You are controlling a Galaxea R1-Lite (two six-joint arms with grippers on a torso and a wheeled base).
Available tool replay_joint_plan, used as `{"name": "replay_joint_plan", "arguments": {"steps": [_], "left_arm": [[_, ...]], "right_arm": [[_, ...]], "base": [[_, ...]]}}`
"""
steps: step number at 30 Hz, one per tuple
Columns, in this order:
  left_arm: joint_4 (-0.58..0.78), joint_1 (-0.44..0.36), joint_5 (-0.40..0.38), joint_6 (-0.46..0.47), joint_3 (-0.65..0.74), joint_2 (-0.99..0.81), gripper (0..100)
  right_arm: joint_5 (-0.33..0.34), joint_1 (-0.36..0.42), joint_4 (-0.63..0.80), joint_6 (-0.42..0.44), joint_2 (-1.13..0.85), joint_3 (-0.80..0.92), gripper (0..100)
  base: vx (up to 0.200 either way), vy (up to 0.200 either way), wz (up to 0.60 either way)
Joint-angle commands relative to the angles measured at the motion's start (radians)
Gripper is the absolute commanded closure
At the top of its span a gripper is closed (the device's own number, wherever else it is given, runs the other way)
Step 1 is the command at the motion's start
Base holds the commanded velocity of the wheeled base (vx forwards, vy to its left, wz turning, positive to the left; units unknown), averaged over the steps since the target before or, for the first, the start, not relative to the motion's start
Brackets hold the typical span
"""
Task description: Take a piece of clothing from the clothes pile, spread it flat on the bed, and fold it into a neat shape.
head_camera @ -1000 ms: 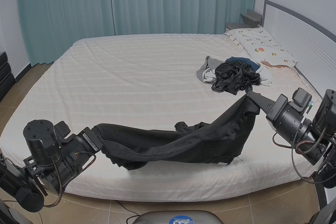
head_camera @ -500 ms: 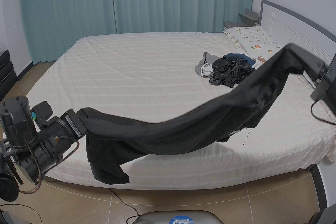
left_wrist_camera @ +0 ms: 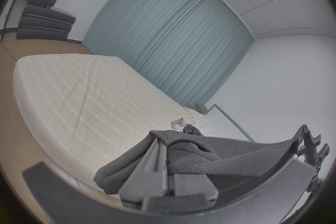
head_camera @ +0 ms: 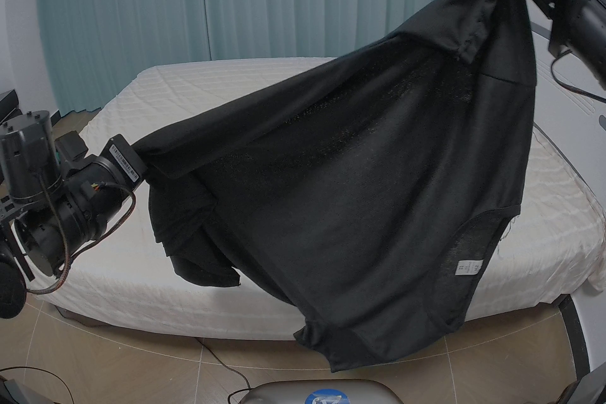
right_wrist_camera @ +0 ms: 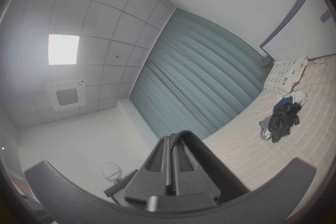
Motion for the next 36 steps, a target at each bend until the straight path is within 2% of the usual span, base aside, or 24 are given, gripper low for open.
{"name": "replay_joint_plan", "arguments": {"steps": [1, 7, 13, 17, 18, 23, 26, 34, 36], "left_arm": [[0.032, 0.053, -0.045, -0.038, -0.018, 0.159, 100], [0.051, 0.07, -0.059, -0.044, -0.038, 0.198, 100], [0.052, 0.084, -0.098, -0.048, -0.072, 0.259, 100], [0.051, 0.094, -0.101, -0.076, -0.11, 0.326, 100], [0.051, 0.104, -0.121, -0.108, -0.141, 0.379, 100], [0.052, 0.127, -0.187, -0.148, -0.182, 0.466, 100], [0.048, 0.134, -0.19, -0.174, -0.212, 0.52, 100], [0.041, 0.144, -0.187, -0.19, -0.262, 0.603, 100], [0.041, 0.145, -0.183, -0.219, -0.281, 0.635, 100]], "right_arm": [[0.011, -0.058, -0.034, -0.029, 0.319, -0.166, 100], [0.003, -0.088, -0.043, -0.104, 0.444, -0.309, 100], [0.0, -0.089, -0.045, -0.12, 0.497, -0.345, 100], [0.0, -0.089, -0.061, -0.14, 0.533, -0.358, 100], [-0.004, -0.089, -0.106, -0.155, 0.558, -0.371, 100], [-0.006, -0.089, -0.131, -0.167, 0.586, -0.393, 100], [-0.009, -0.095, -0.137, -0.175, 0.622, -0.395, 100], [-0.043, -0.108, -0.241, -0.189, 0.747, -0.398, 100], [-0.043, -0.114, -0.264, -0.189, 0.796, -0.398, 100]], "base": [[0.2, 0.0, 0.0], [0.2, 0.0, 0.0], [0.2, 0.0, 0.0], [0.2, 0.0, 0.0], [0.2, 0.0, 0.0], [0.2, 0.0, 0.0], [0.2, 0.0, 0.0], [0.0, 0.0, 0.0], [0.0, 0.0, 0.0]]}}
